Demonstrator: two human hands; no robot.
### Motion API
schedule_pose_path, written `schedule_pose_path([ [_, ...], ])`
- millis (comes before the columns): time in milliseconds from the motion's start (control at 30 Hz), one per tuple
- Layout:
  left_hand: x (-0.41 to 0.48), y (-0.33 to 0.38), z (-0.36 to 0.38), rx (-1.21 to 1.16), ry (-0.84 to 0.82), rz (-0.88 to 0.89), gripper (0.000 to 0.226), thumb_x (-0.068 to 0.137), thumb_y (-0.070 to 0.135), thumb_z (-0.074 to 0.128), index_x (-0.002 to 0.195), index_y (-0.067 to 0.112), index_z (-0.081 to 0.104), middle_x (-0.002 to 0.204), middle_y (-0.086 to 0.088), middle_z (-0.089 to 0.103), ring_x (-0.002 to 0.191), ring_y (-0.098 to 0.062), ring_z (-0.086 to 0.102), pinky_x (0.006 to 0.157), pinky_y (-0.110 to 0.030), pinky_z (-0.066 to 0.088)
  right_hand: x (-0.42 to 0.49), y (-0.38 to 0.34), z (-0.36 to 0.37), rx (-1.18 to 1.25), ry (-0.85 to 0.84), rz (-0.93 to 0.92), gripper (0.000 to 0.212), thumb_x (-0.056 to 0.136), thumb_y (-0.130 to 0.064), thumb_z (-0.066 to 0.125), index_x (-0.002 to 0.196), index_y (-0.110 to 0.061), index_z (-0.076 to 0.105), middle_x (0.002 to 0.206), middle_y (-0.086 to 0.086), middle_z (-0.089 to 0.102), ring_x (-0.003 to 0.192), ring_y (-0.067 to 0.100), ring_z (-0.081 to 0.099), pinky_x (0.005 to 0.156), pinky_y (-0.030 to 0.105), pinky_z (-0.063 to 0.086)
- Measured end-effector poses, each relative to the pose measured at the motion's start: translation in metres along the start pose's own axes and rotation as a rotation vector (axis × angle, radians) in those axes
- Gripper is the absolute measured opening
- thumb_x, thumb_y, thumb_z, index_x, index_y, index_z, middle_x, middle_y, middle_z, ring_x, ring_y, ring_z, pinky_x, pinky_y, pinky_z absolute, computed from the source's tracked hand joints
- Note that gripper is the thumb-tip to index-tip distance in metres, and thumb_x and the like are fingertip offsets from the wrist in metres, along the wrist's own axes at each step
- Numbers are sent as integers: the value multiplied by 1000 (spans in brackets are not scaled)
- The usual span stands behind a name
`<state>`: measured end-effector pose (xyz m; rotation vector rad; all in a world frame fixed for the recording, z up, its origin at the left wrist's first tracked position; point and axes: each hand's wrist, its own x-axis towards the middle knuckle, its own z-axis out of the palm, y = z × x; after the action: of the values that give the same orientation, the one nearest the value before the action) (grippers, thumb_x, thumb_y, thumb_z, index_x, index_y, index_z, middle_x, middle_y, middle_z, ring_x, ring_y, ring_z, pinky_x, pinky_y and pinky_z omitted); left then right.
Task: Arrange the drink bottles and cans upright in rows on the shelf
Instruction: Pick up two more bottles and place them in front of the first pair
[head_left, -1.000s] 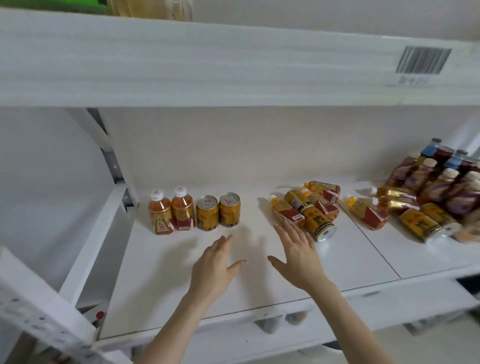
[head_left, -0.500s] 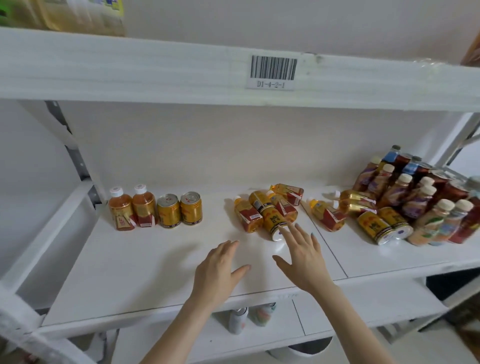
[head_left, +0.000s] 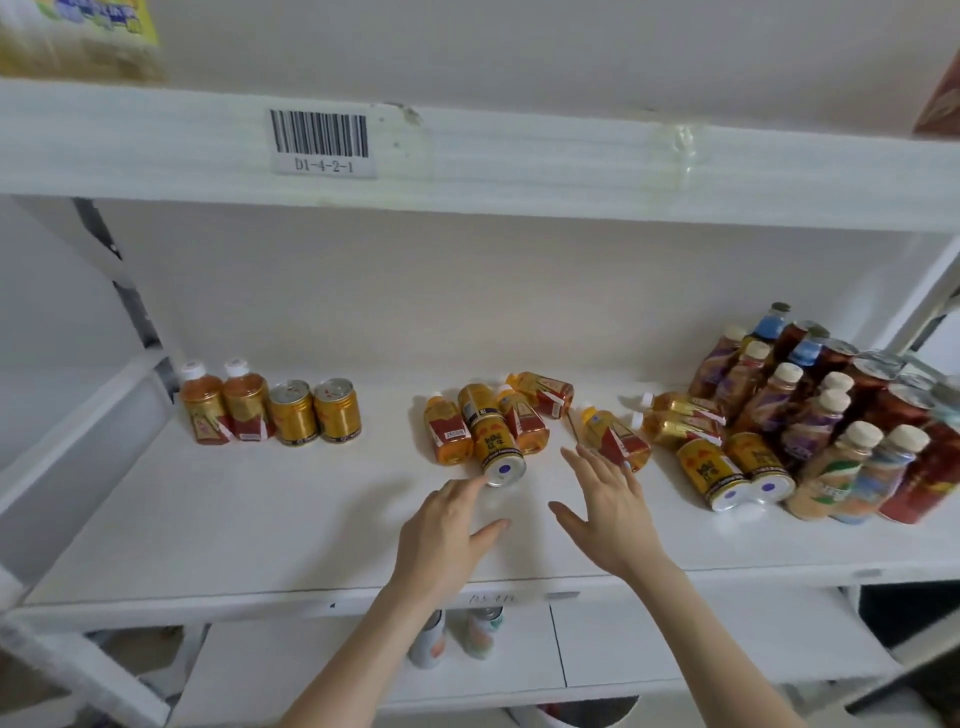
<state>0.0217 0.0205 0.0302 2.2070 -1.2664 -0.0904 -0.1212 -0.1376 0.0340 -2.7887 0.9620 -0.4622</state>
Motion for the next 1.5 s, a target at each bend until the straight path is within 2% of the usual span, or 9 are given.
schedule_pose_path([
  [267, 45, 38, 27, -90, -27, -8, 52, 84, 50, 61, 128, 25, 50, 127, 3, 59, 112, -19, 56, 84, -31, 48, 39, 57, -15, 70, 17, 31, 68, 87, -43, 58, 145, -20, 32, 148, 4, 40, 137, 26, 34, 113, 47, 25],
  [433, 105, 54, 48, -227, 10, -169, 56, 81, 48, 65, 128, 18, 53, 117, -1, 65, 105, -20, 61, 82, -27, 46, 89, 95, -12, 127, -36, 12, 64, 87, -45, 53, 142, -19, 35, 147, 7, 42, 133, 30, 40, 110, 49, 30],
  [667, 166, 58, 78, -264, 98, -325, 45, 85, 41, 64, 123, 17, 57, 117, -5, 66, 105, -23, 59, 77, -26, 40, 153, 128, 5, 178, -90, -90, 61, 91, -43, 51, 144, -20, 32, 148, 5, 41, 132, 28, 41, 110, 46, 31],
  [933, 208, 54, 103, -9, 73, -400, 53, 82, 49, 63, 120, 14, 51, 106, -8, 65, 94, -27, 62, 65, -30, 44, 217, 140, 40, 228, -216, -130, 70, 87, -43, 58, 146, -20, 28, 150, 6, 38, 136, 27, 36, 109, 42, 32],
  [1067, 225, 53, 109, 258, 29, -424, 54, 75, 55, 67, 107, 14, 53, 96, -4, 61, 93, -27, 63, 60, -31, 44, 243, 133, 55, 267, -319, -105, 74, 85, -44, 62, 146, -20, 28, 145, 9, 44, 129, 28, 44, 104, 40, 39],
  [1167, 236, 49, 114, 348, 14, -442, 54, 72, 57, 69, 104, 15, 56, 102, -2, 65, 95, -25, 63, 59, -30, 42, 258, 128, 66, 327, -393, -80, 77, 83, -45, 64, 146, -19, 28, 138, 11, 51, 123, 28, 50, 101, 36, 42],
  [1267, 243, 45, 119, 356, 2, -473, 57, 70, 57, 71, 107, 15, 59, 110, -2, 63, 100, -25, 61, 61, -30, 42, 268, 125, 76, 346, -414, -54, 80, 79, -47, 68, 143, -15, 34, 133, 10, 56, 119, 27, 53, 97, 33, 43],
  [1367, 247, 44, 123, 279, 18, -533, 64, 70, 55, 73, 114, 13, 53, 112, -4, 60, 104, -26, 60, 64, -30, 42, 275, 125, 80, 312, -386, -39, 69, 72, -49, 72, 126, -11, 52, 120, 9, 63, 105, 25, 59, 86, 33, 48],
  [1500, 248, 41, 125, 231, 49, -536, 57, 70, 51, 74, 108, 14, 54, 107, -4, 63, 99, -26, 62, 63, -29, 44, 279, 126, 82, 313, -363, 0, 62, 67, -49, 76, 112, -10, 61, 107, 6, 66, 95, 23, 62, 77, 33, 52],
])
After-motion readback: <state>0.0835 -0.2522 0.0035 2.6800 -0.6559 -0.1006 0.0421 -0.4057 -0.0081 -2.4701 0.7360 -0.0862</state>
